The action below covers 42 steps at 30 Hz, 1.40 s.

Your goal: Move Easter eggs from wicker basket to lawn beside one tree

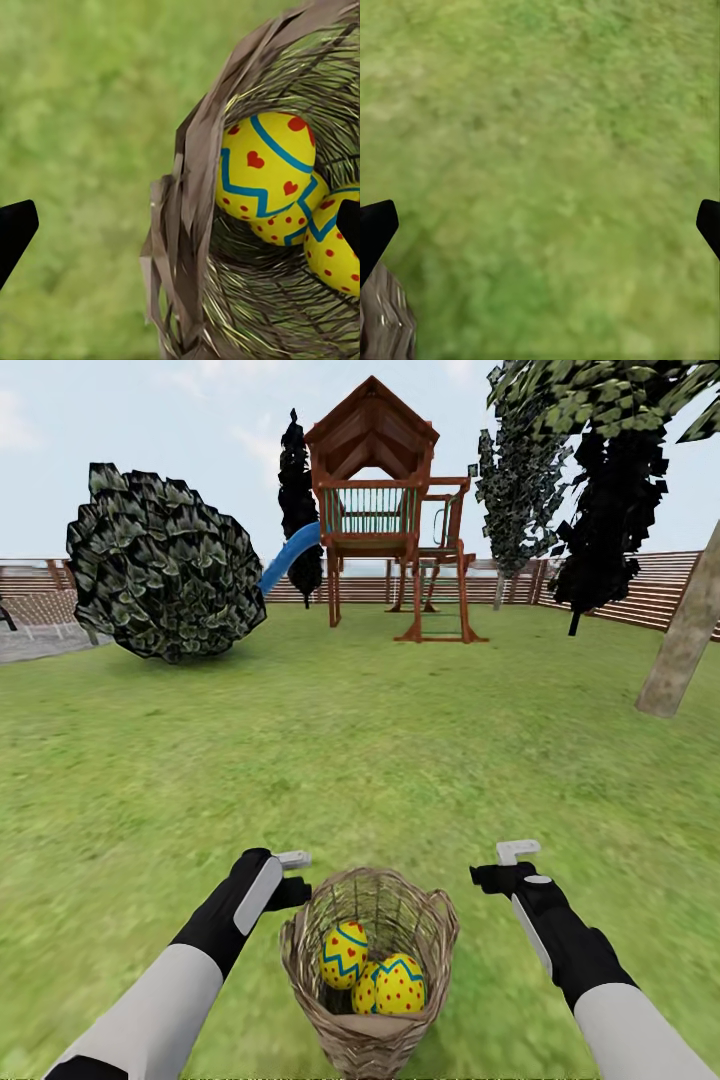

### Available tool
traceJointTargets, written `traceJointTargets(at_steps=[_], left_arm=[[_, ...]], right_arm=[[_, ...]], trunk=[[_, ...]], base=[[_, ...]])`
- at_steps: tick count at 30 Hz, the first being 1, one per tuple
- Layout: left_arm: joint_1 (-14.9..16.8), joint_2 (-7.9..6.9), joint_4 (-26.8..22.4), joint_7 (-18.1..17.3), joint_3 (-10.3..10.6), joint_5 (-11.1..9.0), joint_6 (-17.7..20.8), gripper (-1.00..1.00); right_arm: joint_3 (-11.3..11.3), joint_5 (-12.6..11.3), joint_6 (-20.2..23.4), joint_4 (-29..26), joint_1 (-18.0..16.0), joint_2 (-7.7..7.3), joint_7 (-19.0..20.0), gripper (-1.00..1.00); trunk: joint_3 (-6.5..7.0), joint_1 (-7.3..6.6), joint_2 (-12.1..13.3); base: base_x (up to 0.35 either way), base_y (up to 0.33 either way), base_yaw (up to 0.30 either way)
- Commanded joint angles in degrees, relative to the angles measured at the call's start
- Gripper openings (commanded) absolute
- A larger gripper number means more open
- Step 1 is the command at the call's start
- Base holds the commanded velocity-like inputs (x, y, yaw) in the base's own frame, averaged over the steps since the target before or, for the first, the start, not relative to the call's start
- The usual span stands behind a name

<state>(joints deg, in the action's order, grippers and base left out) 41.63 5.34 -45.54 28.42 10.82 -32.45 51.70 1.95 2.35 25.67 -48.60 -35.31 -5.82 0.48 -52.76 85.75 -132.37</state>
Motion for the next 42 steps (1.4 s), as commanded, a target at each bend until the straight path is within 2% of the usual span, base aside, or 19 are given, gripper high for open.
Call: traceJointTargets(at_steps=[1, 17, 22, 23, 24, 25, 28, 30, 34, 42], left_arm=[[0.04, -0.03, -0.02, 0.58, 0.10, -0.60, 0.08, 1.00], [0.04, 0.00, 0.10, 0.58, 0.23, -0.42, 0.00, 1.00], [0.04, 0.03, 0.10, 0.58, 0.25, -0.34, -0.18, 1.00], [0.04, 0.03, 0.10, 0.58, 0.25, -0.34, -0.19, 1.00], [0.04, 0.03, 0.10, 0.57, 0.25, -0.35, -0.24, 1.00], [0.04, 0.03, 0.10, 0.57, 0.25, -0.39, -0.26, 1.00], [0.04, 0.03, 0.11, 0.58, 0.26, -0.41, -0.28, 1.00], [0.04, 0.03, 0.11, 0.57, 0.26, -0.42, -0.28, 1.00], [0.04, 0.03, 0.15, 0.54, 0.26, -0.47, -0.29, 1.00], [0.04, 0.03, 0.18, 0.51, 0.26, -0.51, -0.29, 1.00]], right_arm=[[0.16, 0.27, 0.35, -0.09, -0.02, -0.06, 0.05, 1.00], [0.14, 0.24, 0.35, -0.09, -0.02, -0.07, 0.05, 1.00], [-0.37, -0.49, 0.35, -0.61, -0.02, -0.17, 0.33, 1.00], [-2.95, -0.63, 0.35, -0.95, -0.02, -0.29, 0.59, 1.00], [-7.25, -0.66, 0.35, -1.14, -0.02, -0.36, 3.19, 1.00], [-10.14, -0.64, 0.39, -1.17, -0.02, -0.57, 6.58, 1.00], [-15.96, -0.56, 0.56, -1.15, -0.02, -1.21, 14.50, 1.00], [-18.95, -0.48, 0.64, -1.15, -0.02, -1.42, 17.85, 1.00], [-21.12, -0.42, 0.69, -1.15, -0.02, -1.48, 20.01, 1.00], [-21.28, -0.33, 0.53, -1.25, -0.02, -1.47, 20.35, 1.00]], trunk=[[-0.24, 0.21, -0.44], [-3.11, 3.73, -6.86], [-4.01, 4.83, -8.86], [-4.19, 5.05, -9.27], [-4.37, 5.27, -9.67], [-4.55, 5.49, -10.07], [-5.13, 5.95, -10.88], [-5.57, 6.00, -10.91], [-6.46, 6.11, -10.96], [-8.23, 6.31, -11.07]], base=[[0.000, 0.000, 0.000], [0.000, 0.000, 0.000], [0.000, 0.000, 0.000], [0.000, 0.000, 0.000], [0.000, 0.000, 0.000], [0.000, 0.000, 0.000], [0.000, 0.000, 0.000], [0.000, 0.000, 0.000], [0.000, 0.000, 0.000], [0.000, 0.000, 0.000]])
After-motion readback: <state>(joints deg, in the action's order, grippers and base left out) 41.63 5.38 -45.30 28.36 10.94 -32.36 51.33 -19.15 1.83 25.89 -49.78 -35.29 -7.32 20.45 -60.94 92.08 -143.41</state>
